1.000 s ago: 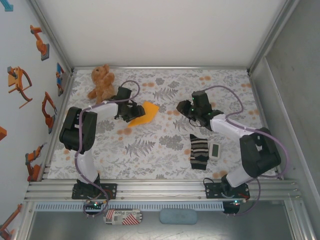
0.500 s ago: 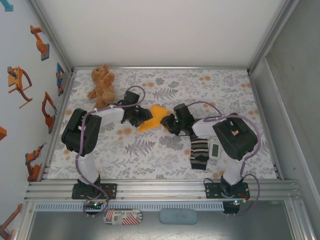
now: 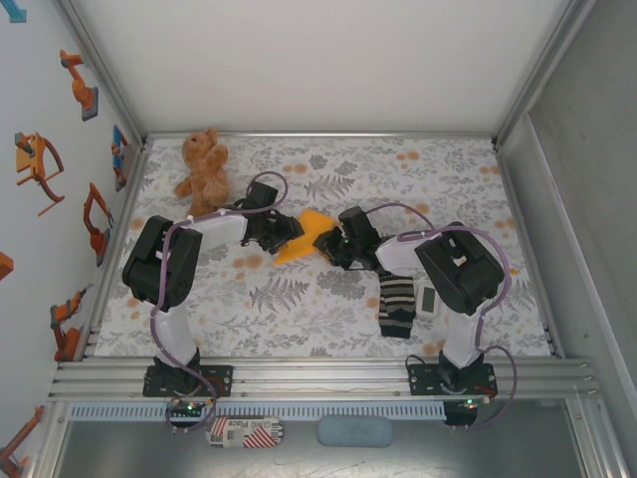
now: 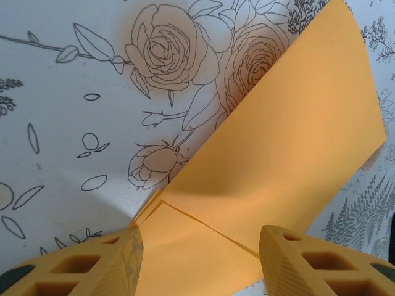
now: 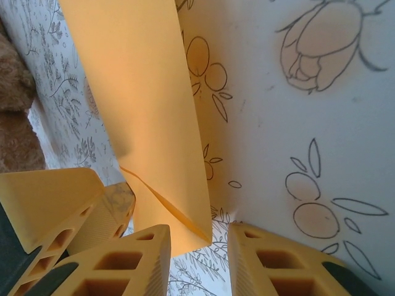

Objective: Fold a paper plane with a square sheet of paper (pick it up from the middle)
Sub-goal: Fold the wing for the fifth time at the center of the table.

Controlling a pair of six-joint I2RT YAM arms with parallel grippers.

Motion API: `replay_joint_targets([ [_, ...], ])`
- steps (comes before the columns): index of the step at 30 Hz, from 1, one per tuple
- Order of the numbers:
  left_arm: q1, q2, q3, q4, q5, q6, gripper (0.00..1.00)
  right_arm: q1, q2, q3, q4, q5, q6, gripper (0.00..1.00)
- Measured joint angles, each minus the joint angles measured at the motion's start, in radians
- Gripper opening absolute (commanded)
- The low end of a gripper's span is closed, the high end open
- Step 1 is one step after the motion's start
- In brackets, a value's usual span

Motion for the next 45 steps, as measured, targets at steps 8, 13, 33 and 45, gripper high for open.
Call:
replay_joint_targets([
  [8, 0.0, 0.0, 0.0, 0.003, 0.005, -0.003, 0.57, 0.007, 0.02, 0.016, 0.05, -0.023, 0.016, 0.21],
  [13, 0.001, 0.0, 0.0, 0.004, 0.009, -0.003, 0.57, 0.007, 0.021, 0.016, 0.076, -0.023, 0.017, 0.17],
  [33, 0.017, -0.179, -0.032, -0.001, 0.004, 0.156, 0.7, -0.021, -0.092, 0.014, -0.031, 0.054, -0.05, 0.0],
  [45, -0.112, -0.214, -0.153, 0.139, -0.085, 0.456, 0.76, -0.114, -0.181, 0.0, -0.123, 0.019, -0.06, 0.0],
])
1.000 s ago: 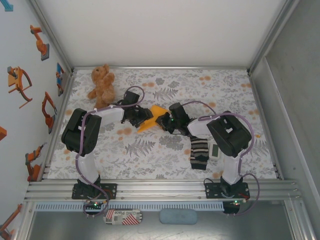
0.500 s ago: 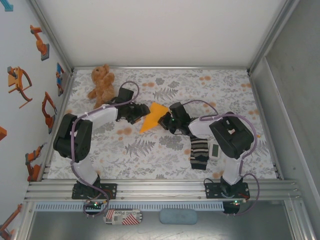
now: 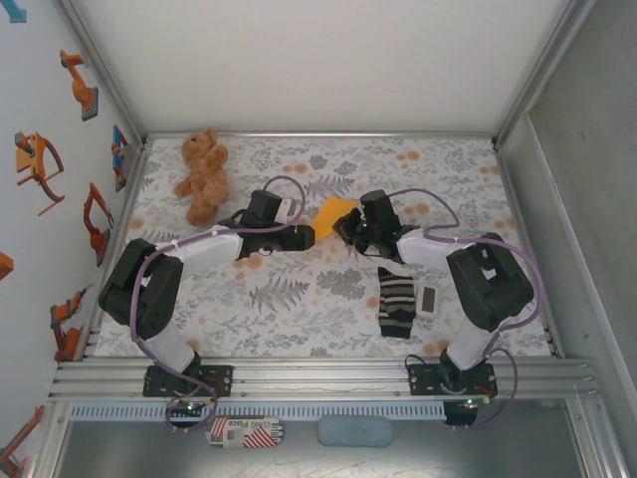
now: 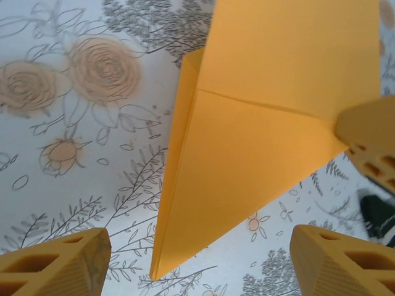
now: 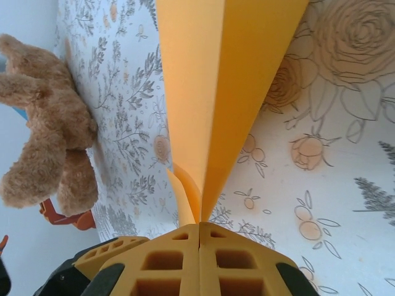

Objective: Fold a paper plane with a square sheet of paper (pick it up from the middle)
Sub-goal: Fold the wing for the fifth time at the center of the table.

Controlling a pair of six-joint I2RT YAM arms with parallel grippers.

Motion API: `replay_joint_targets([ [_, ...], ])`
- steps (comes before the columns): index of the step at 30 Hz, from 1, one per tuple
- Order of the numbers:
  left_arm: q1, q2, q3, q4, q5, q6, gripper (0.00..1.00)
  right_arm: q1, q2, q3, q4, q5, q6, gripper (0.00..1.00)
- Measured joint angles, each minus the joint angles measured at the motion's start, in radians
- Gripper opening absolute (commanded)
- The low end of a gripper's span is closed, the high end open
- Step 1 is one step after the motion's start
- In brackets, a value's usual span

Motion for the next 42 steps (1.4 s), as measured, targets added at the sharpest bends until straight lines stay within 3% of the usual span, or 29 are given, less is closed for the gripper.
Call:
replay_joint_targets([
  [14, -0.111, 0.014, 0.004, 0.108, -0.044, 0.389, 0.71, -0.051, -0.043, 0.056, -0.187, -0.086, -0.046, 0.0],
  [25, -0.128, 0.079, 0.031, 0.163, -0.046, 0.534, 0.6, -0.057, -0.045, 0.071, -0.255, -0.123, -0.061, 0.0],
  [35, -0.145, 0.099, -0.058, 0.338, -0.021, 0.678, 0.46, -0.059, -0.042, 0.107, -0.275, -0.145, -0.061, 0.0],
  [42, -0.146, 0.111, -0.102, 0.41, -0.043, 0.723, 0.42, -0.061, -0.034, 0.107, -0.283, -0.15, -0.061, 0.0],
])
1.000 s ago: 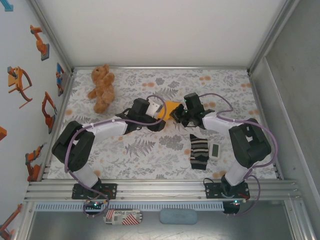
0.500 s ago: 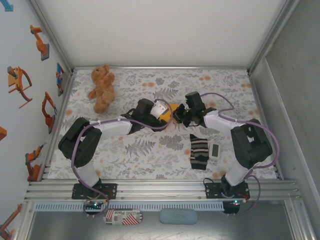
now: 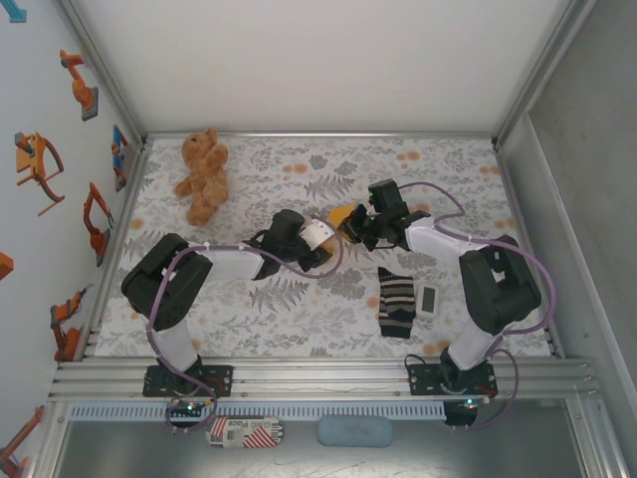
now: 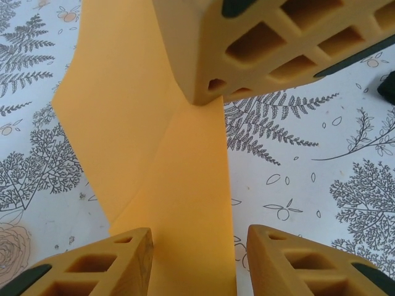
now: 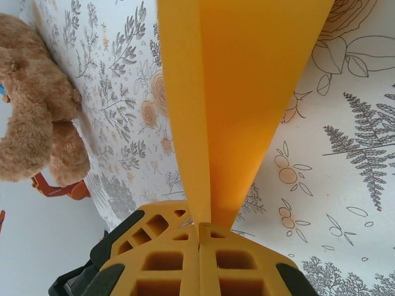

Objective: Fold a paper plane with a square sheet of paper (pick it up from the middle)
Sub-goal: Fold the wing for the fifth time at the center of the table.

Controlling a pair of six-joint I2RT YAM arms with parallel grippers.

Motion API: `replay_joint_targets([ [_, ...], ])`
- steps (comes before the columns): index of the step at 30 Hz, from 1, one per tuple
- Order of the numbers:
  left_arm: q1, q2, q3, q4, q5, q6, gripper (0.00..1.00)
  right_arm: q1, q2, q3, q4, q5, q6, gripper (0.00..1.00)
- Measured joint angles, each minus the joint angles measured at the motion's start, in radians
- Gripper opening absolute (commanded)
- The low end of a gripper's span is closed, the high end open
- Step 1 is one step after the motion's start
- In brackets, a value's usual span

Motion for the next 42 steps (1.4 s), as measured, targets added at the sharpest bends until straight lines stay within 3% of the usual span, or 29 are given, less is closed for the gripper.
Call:
replay_joint_targets([
  [16, 0.0, 0.015, -0.012, 0.052, -0.009, 0.012, 0.27, -0.001, 0.018, 0.0, -0.008, -0.011, 0.001, 0.01],
  [20, 0.0, 0.031, -0.012, 0.057, -0.006, 0.009, 0.24, -0.001, 0.023, 0.0, -0.008, -0.023, 0.002, 0.08],
  [27, 0.0, 0.073, -0.022, 0.099, -0.008, -0.007, 0.19, -0.003, 0.023, 0.0, -0.011, -0.026, -0.003, 0.36],
  [30, 0.0, 0.082, -0.031, 0.104, -0.007, -0.019, 0.18, -0.009, 0.023, 0.0, -0.026, -0.021, -0.011, 0.43],
  [42, 0.005, 0.096, -0.009, 0.05, 0.073, -0.072, 0.15, -0.066, -0.029, 0.002, -0.127, 0.06, -0.076, 0.44],
])
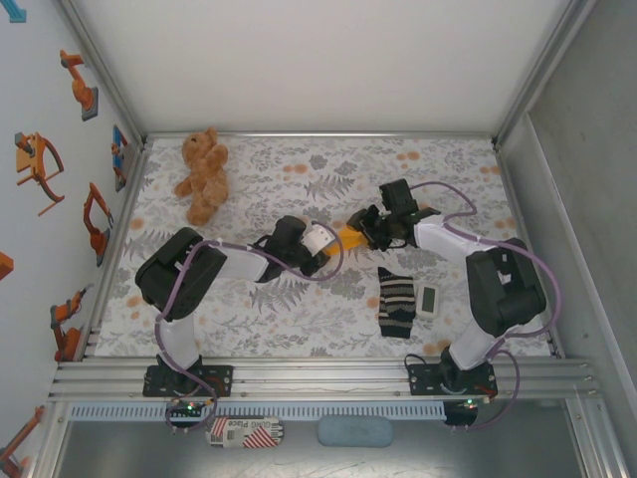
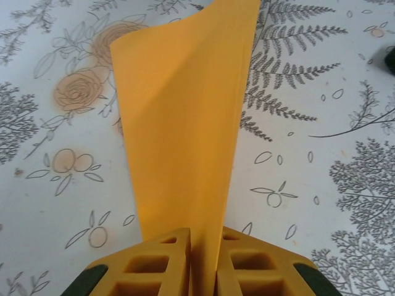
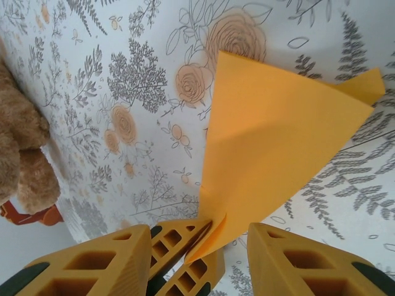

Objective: Fold a paper plane with a square sheet of paper (pick it up from the middle)
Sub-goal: Fold the wing for the fifth time at the center of the table.

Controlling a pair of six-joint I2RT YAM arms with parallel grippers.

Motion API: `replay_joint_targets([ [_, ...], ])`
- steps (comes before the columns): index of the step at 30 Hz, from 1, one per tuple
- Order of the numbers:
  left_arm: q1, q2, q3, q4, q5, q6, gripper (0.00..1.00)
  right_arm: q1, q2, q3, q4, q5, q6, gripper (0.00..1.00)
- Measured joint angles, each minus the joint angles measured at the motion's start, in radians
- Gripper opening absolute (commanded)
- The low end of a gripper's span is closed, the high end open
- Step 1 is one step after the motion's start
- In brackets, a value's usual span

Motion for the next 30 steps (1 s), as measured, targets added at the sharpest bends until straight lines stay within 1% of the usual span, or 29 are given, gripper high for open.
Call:
replay_joint_targets([
  [11, 0.036, 0.017, 0.049, -0.097, 0.101, -0.072, 0.16, -0.011, -0.039, 0.0, -0.036, 0.053, -0.027, 0.44],
  [18, 0.06, 0.017, 0.052, -0.127, 0.143, -0.115, 0.18, -0.011, -0.052, -0.018, -0.037, 0.074, -0.051, 0.44],
  [20, 0.062, 0.017, 0.052, -0.13, 0.147, -0.119, 0.18, -0.011, -0.056, -0.027, -0.035, 0.076, -0.055, 0.46],
  [24, 0.061, 0.017, 0.052, -0.127, 0.14, -0.121, 0.18, -0.01, -0.056, -0.049, -0.023, 0.072, -0.04, 0.52],
  [30, 0.036, 0.017, 0.05, -0.11, 0.069, -0.087, 0.18, 0.029, -0.031, -0.059, 0.04, 0.065, 0.045, 0.56],
])
